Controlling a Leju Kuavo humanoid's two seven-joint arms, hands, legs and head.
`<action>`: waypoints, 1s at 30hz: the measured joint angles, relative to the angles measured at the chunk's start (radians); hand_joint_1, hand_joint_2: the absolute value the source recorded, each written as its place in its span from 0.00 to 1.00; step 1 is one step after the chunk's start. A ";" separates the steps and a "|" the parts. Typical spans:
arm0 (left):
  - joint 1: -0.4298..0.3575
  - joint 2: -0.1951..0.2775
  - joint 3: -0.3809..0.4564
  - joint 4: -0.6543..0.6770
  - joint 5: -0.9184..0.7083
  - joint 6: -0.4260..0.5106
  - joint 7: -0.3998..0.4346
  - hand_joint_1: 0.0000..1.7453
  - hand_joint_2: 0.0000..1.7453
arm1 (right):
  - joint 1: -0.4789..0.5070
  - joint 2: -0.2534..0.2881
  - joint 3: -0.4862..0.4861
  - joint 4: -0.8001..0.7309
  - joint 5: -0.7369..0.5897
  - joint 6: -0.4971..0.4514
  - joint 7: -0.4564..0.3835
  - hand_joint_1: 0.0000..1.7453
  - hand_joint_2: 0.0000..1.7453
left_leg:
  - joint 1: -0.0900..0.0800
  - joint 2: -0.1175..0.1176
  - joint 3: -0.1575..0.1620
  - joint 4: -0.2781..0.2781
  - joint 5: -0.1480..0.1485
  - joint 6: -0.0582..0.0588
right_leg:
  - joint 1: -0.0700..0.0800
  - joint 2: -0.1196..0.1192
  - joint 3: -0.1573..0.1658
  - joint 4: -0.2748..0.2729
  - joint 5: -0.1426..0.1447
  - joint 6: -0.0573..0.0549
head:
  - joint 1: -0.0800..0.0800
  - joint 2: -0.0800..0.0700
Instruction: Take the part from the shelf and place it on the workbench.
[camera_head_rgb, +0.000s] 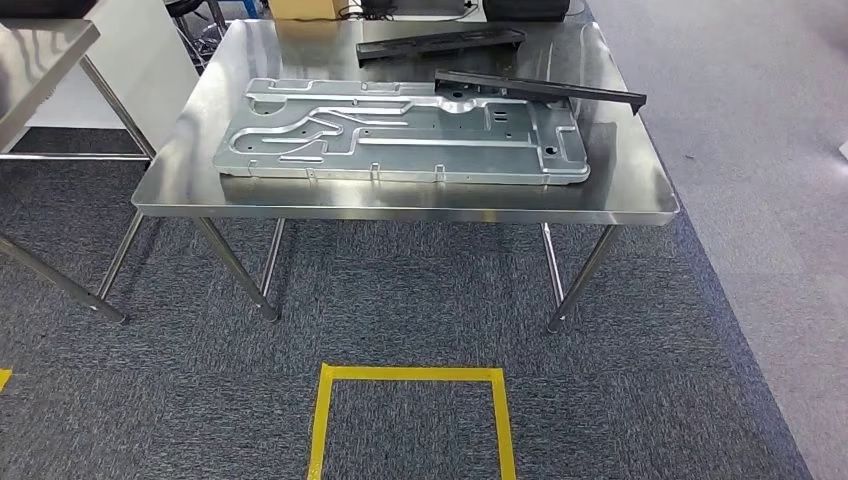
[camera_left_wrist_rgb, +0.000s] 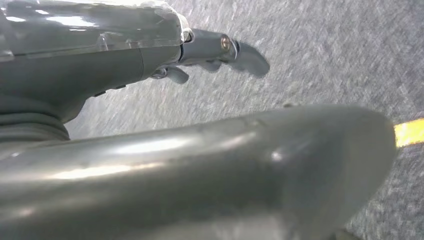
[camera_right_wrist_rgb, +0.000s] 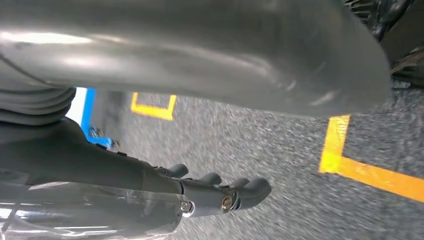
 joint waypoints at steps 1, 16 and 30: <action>0.001 0.000 -0.001 0.000 -0.002 -0.002 -0.002 0.00 0.00 | 0.001 0.000 0.006 0.002 -0.004 -0.004 -0.002 0.00 0.00 | 0.000 0.003 -0.008 -0.002 0.010 0.007 | -0.001 0.002 -0.002 -0.005 0.011 0.006 | 0.000 0.000; -0.004 -0.005 -0.024 0.000 -0.013 -0.010 -0.011 0.00 0.00 | -0.001 -0.003 0.035 0.010 0.005 -0.037 -0.057 0.00 0.00 | 0.010 0.100 -0.198 0.050 0.153 -0.012 | -0.016 -0.041 0.171 -0.023 -0.153 0.025 | 0.000 0.000; 0.001 -0.004 -0.024 0.000 -0.013 -0.010 -0.011 0.00 0.00 | 0.000 -0.006 0.060 0.011 0.027 -0.021 -0.072 0.00 0.00 | 0.003 -0.007 0.017 -0.012 -0.005 0.010 | 0.003 0.013 0.003 -0.015 0.007 0.000 | 0.000 0.000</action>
